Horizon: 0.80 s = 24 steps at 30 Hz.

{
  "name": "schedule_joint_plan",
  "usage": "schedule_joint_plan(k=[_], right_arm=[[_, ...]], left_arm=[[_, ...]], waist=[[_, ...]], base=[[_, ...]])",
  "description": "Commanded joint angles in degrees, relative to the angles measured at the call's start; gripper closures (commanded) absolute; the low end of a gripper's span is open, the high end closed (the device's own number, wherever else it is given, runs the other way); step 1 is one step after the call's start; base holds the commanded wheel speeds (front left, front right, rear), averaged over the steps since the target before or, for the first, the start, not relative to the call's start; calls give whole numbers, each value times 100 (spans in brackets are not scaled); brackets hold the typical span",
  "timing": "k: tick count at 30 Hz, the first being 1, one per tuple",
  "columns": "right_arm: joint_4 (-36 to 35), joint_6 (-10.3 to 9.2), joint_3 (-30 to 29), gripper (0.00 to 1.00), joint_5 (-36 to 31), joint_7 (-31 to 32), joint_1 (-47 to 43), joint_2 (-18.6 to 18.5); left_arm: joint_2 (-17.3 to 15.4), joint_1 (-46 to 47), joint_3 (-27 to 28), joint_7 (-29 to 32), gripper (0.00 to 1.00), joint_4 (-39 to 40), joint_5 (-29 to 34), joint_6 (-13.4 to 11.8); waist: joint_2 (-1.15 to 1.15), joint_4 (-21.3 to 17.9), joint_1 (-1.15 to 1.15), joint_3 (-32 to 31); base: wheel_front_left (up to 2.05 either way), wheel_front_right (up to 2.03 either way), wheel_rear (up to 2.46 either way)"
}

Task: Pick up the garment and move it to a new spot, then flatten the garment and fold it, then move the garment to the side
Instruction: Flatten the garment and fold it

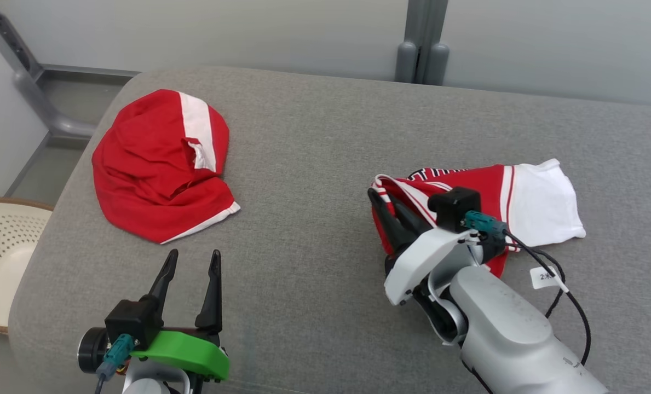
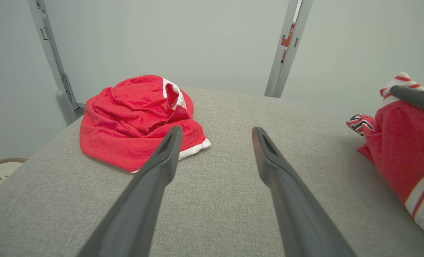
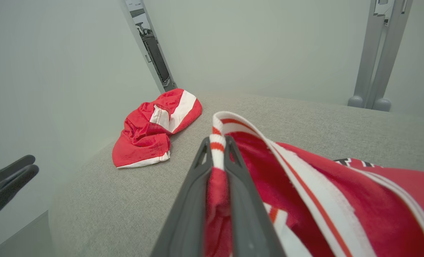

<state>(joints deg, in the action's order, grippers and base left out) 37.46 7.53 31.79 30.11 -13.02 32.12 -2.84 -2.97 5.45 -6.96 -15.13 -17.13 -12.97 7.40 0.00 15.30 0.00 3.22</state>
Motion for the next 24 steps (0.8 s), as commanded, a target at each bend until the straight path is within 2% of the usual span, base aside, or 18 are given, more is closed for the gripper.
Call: schedule_joint_plan(k=[1, 7, 8, 9, 10, 12, 15, 21, 24], right_arm=[[38, -8, 209, 100, 178, -63, 87, -13], [330, -8, 1161, 100, 823, -175, 258, -19], [404, -8, 1280, 82, 903, -188, 285, -18], [466, -8, 1370, 51, 955, -192, 296, -16], [516, -8, 1458, 0, 1043, -207, 312, -14], [593, -8, 1541, 0, 1103, -221, 382, -18], [629, -8, 1321, 0, 984, -219, 471, -19], [670, -8, 249, 0, 184, -218, 354, -30], [479, -9, -378, 0, -234, -219, 114, -213]], left_arm=[[1, 79, -17, -2, 0, -27, -5, 15], [7, 148, -75, -2, 0, -71, -37, 15], [7, 158, -83, -2, 0, -86, -40, 15], [8, 162, -85, -2, 0, -89, -47, 15], [8, 162, -94, -2, 0, -94, -49, 15], [8, 143, -82, -2, 0, -105, -36, 8], [7, 87, -39, -2, 0, -100, 4, -1], [4, -89, 75, -2, 0, -65, 73, -20], [4, -165, 116, -2, 0, -48, 109, -18]], waist=[[0, 206, 0, 90], [0, 312, 0, 151], [0, 314, 0, 154], [0, 310, 0, 152], [0, 297, 0, 146], [0, 236, 0, 117], [0, 104, 0, 63], [0, -217, 0, -118], [0, -364, 0, -198]], base=[[0, 0, 0], [0, 0, 0], [0, 0, 0], [0, 0, 0], [0, 0, 0], [0, 0, 0], [0, 0, 0], [0, 0, 0], [0, 0, 0]])
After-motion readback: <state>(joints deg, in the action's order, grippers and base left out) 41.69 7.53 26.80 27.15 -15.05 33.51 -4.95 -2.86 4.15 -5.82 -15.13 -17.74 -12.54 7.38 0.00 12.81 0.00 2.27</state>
